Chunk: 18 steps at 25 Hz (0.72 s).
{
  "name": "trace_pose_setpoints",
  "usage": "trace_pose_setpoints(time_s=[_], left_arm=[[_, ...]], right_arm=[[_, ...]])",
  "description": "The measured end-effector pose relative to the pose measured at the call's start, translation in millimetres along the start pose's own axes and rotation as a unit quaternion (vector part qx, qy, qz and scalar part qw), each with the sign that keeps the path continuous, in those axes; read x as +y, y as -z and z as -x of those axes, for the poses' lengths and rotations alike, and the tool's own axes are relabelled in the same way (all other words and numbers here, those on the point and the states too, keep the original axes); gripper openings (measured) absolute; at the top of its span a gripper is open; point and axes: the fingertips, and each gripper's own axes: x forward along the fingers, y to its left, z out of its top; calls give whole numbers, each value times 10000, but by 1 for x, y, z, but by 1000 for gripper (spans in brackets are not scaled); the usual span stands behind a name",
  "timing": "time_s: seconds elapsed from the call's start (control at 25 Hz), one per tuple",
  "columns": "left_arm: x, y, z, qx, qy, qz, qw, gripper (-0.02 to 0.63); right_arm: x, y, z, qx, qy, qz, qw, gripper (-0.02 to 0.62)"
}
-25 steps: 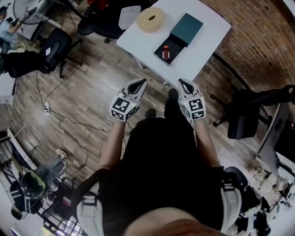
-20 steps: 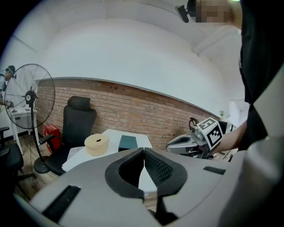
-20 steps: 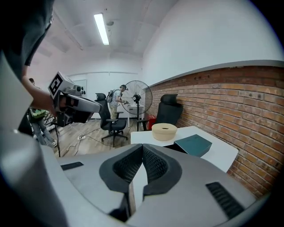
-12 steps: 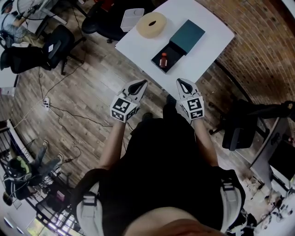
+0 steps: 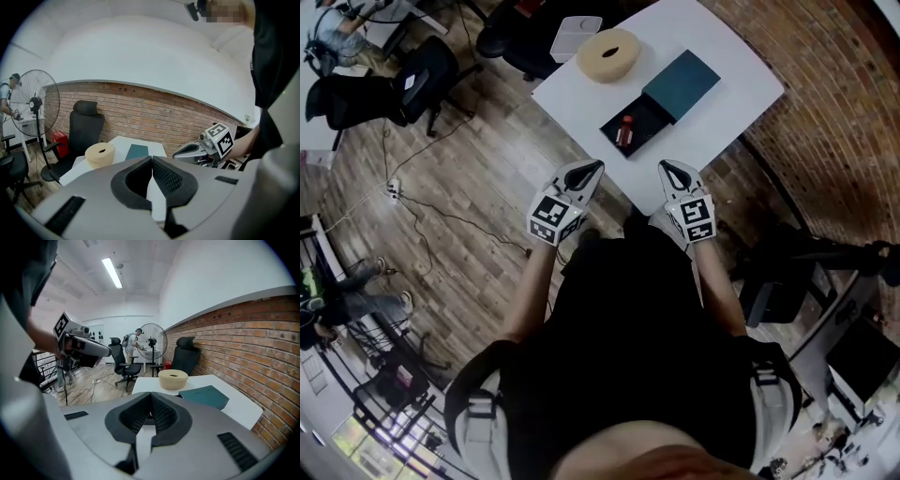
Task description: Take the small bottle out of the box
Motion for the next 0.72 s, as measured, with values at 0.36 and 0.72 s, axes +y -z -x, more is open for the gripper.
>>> trace_pose_setpoints(time_s=[0.36, 0.72], left_arm=[[1, -6, -27, 39, -349, 177, 9992, 20], [0, -3, -51, 121, -668, 333, 9971, 20]], right_arm=[[-33, -13, -10, -27, -363, 237, 9991, -2], [-52, -7, -14, 37, -662, 346, 9972, -2]])
